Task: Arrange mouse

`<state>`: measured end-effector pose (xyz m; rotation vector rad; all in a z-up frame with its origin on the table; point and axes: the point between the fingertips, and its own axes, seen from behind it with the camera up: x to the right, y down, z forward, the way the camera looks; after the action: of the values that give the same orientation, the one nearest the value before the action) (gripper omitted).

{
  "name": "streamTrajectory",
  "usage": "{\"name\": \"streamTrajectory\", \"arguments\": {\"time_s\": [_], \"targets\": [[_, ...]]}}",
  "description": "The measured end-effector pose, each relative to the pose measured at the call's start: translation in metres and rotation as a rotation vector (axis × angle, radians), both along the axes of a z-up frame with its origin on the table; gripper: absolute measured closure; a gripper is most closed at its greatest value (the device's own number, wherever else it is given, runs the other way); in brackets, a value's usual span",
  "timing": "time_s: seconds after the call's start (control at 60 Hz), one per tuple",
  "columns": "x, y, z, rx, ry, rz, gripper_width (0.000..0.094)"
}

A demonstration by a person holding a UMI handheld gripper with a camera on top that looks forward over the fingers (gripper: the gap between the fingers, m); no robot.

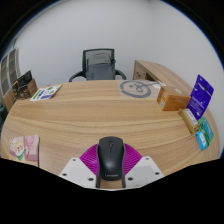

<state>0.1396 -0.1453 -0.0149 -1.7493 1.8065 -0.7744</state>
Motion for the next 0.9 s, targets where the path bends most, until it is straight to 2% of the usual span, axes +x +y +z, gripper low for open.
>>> {"name": "streamTrajectory", "arguments": {"time_s": [0.15,0.183,0.317,0.483,0.583,0.717,0.9], "targets": [[-0.006,0.001,0.013,0.026,-0.001,-0.03,0.0656],[-0.009,0.003,0.022,0.017,0.006,-0.013,0.0654],[-0.013,0.027,0.093,0.029,-0.083,0.011,0.0654],[-0.028,0.107,0.169,0.099,-0.139,0.107,0.0654],[-0.044,0.172,0.19,0.138,-0.149,0.181,0.0654],[-0.067,0.257,0.171,0.162,-0.112,0.254,0.0654],[-0.098,0.33,0.091,0.145,0.002,0.295,0.0654]]}}
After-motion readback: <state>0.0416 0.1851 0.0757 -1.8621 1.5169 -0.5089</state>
